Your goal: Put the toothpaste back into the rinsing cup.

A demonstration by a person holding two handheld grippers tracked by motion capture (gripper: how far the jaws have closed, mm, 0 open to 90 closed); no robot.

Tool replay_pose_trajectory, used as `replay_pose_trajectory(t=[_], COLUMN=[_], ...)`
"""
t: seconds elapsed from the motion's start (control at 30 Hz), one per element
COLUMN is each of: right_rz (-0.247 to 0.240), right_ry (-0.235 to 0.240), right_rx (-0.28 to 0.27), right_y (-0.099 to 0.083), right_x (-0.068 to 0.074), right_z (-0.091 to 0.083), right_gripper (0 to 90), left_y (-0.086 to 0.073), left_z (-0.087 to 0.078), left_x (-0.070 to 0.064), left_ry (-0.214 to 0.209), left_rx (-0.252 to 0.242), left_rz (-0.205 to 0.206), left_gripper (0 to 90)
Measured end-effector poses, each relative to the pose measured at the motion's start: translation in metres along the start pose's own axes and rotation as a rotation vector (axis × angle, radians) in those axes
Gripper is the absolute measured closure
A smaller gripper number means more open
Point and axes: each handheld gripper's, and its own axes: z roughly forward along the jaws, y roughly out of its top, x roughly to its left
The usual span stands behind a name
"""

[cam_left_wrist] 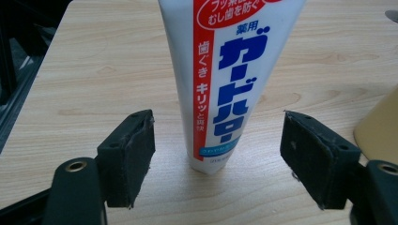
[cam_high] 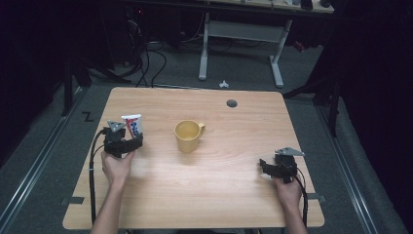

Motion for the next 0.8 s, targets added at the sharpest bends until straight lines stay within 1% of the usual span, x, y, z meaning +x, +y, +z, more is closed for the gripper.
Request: replay_pose_trajectory(t=[0.13, 0.2, 0.23, 0.37, 0.47, 0.53, 0.57, 0.67, 0.73, 0.77, 0.8], right_rz=[0.0, 0.0, 0.0, 0.0, 0.0, 0.0, 0.0, -0.001, -0.001, -0.001, -0.001], right_ry=[0.0, 0.0, 0.0, 0.0, 0.001, 0.001, 0.001, 0.001, 0.001, 0.001, 0.002], right_rx=[0.0, 0.0, 0.0, 0.0, 0.0, 0.0, 0.0, 0.0, 0.0, 0.0, 0.0], right_y=[0.0, 0.0, 0.0, 0.0, 0.0, 0.0, 0.0, 0.0, 0.0, 0.0, 0.0], right_x=[0.0, 0.0, 0.0, 0.0, 0.0, 0.0, 0.0, 0.0, 0.0, 0.0, 0.0], right_z=[0.0, 0.0, 0.0, 0.0, 0.0, 0.0, 0.0, 0.0, 0.0, 0.0, 0.0], right_gripper=[28.3, 28.3, 28.3, 28.2, 28.2, 28.2, 28.2, 28.2, 28.1, 28.1, 28.1], left_y=[0.004, 0.006, 0.007, 0.011, 0.015, 0.018, 0.018, 0.018, 0.018, 0.018, 0.018], left_z=[0.002, 0.004, 0.006, 0.01, 0.013, 0.014, 0.015, 0.018, 0.019, 0.02, 0.02], left_x=[-0.003, -0.006, -0.006, -0.003, -0.004, -0.006, -0.006, -0.006, -0.007, -0.007, -0.008], left_ry=[0.003, 0.006, 0.013, 0.031, 0.031, 0.033, 0.032, 0.022, 0.024, 0.031, 0.038], left_rx=[-0.008, -0.009, -0.028, -0.014, -0.014, -0.014, -0.024, -0.025, -0.023, -0.021, -0.021], left_rz=[0.012, 0.03, 0.024, 0.008, 0.004, 0.013, 0.008, -0.017, -0.014, -0.012, -0.012], left_gripper=[26.9, 27.0, 27.8, 27.8, 28.1, 28.8, 29.2, 31.3, 32.7, 34.9, 40.3])
